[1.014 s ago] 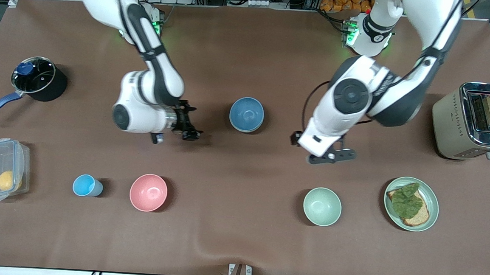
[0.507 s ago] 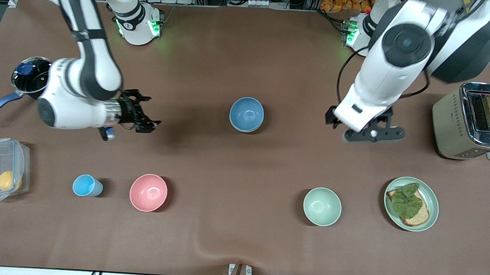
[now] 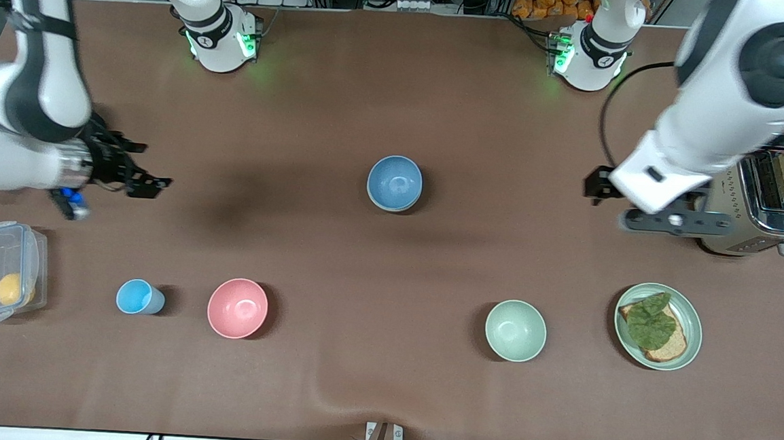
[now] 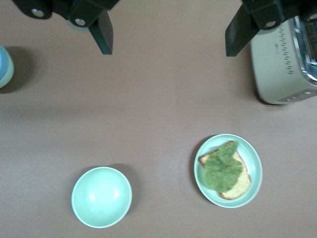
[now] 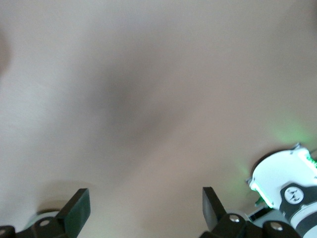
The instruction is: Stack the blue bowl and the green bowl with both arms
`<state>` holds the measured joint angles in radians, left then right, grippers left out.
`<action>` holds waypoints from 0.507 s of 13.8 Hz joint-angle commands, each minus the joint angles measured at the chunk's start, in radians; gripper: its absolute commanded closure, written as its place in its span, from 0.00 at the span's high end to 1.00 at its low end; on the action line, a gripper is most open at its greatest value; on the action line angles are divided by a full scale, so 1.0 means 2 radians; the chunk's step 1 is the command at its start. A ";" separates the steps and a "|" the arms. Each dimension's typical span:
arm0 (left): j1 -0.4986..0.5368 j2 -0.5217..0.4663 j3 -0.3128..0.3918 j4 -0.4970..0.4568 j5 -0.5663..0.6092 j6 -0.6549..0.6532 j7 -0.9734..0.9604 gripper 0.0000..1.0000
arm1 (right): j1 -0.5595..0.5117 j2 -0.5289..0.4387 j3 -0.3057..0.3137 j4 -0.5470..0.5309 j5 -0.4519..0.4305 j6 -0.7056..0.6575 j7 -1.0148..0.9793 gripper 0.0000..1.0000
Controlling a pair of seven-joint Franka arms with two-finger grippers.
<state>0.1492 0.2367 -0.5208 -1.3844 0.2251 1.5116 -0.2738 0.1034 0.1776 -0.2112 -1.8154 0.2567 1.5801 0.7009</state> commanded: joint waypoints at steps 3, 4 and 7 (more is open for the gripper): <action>-0.011 -0.055 0.075 -0.012 -0.062 -0.035 0.029 1.00 | -0.065 -0.054 0.146 0.064 -0.120 -0.005 -0.041 1.00; -0.064 -0.067 0.139 -0.025 -0.080 -0.030 0.033 1.00 | -0.076 -0.070 0.164 0.065 -0.131 -0.007 -0.051 1.00; -0.141 -0.098 0.234 -0.062 -0.093 -0.014 0.036 1.00 | -0.082 -0.094 0.160 0.066 -0.131 -0.008 -0.120 1.00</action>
<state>-0.0716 0.1058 -0.1166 -1.4243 0.0620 1.4547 -0.2157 -0.0104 0.0198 0.0961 -1.6775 0.0131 1.5688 0.5795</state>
